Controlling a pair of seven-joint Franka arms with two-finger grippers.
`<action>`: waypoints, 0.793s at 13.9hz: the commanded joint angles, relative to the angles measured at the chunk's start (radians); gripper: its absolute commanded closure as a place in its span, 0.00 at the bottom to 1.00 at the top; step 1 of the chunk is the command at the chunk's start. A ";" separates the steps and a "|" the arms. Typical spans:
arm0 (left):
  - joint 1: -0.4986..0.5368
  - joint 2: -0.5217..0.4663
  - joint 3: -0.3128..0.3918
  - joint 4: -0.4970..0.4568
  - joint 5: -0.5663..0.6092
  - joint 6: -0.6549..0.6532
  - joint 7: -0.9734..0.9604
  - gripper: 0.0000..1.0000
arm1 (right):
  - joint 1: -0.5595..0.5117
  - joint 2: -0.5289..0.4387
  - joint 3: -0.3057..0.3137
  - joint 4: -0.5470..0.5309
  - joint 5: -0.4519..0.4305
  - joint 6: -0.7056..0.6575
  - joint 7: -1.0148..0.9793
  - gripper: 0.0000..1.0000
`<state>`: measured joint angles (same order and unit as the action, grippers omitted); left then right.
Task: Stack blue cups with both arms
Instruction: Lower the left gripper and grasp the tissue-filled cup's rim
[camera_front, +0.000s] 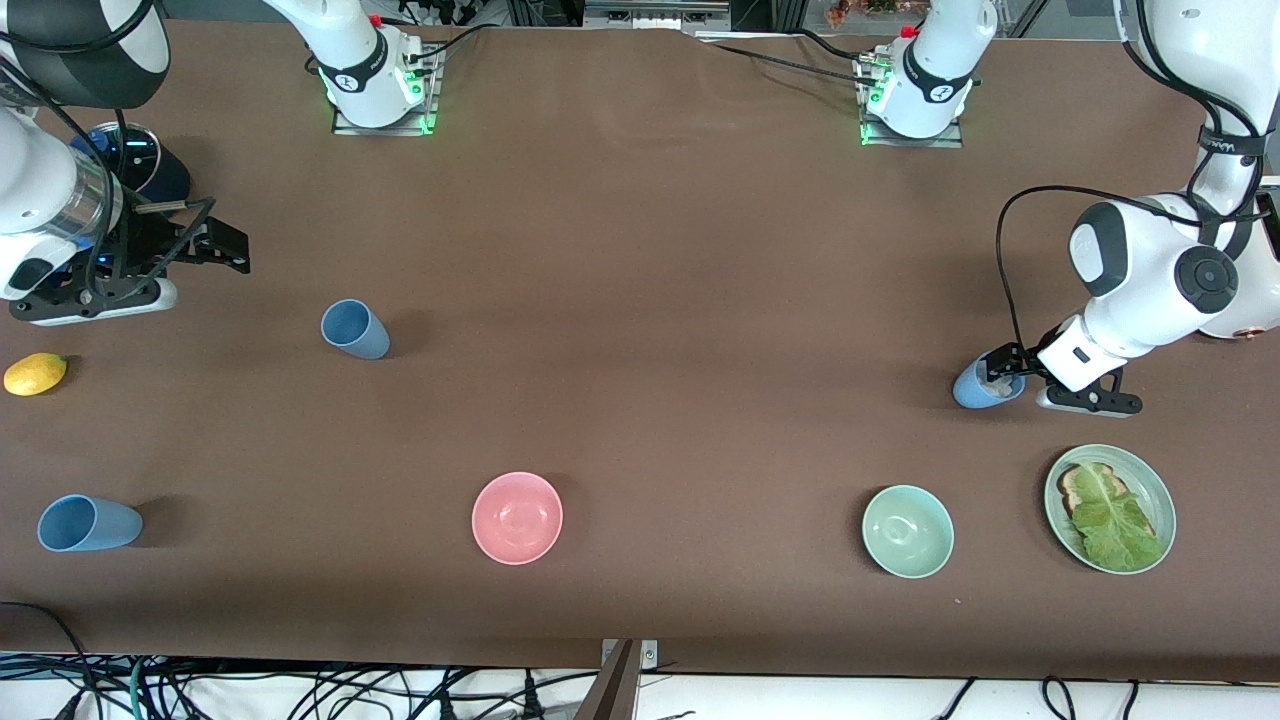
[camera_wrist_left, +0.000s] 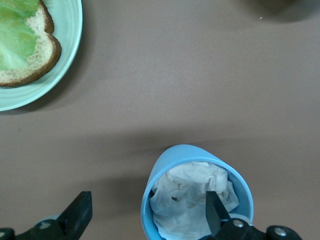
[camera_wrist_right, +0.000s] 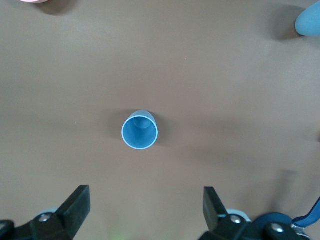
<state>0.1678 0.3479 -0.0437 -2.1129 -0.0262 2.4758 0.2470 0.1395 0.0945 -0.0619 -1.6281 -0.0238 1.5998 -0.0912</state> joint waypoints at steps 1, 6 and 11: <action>-0.004 0.017 0.002 0.001 0.005 0.040 0.020 0.00 | -0.003 -0.015 0.005 -0.015 -0.002 0.009 -0.015 0.00; -0.004 0.039 0.002 -0.001 0.005 0.075 0.020 0.30 | -0.003 -0.016 0.004 -0.016 -0.002 0.008 -0.015 0.00; 0.007 0.039 0.001 -0.013 0.002 0.075 0.021 1.00 | -0.003 -0.016 0.004 -0.015 -0.002 0.008 -0.015 0.00</action>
<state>0.1693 0.3903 -0.0431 -2.1134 -0.0262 2.5360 0.2480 0.1395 0.0945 -0.0618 -1.6281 -0.0238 1.5999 -0.0917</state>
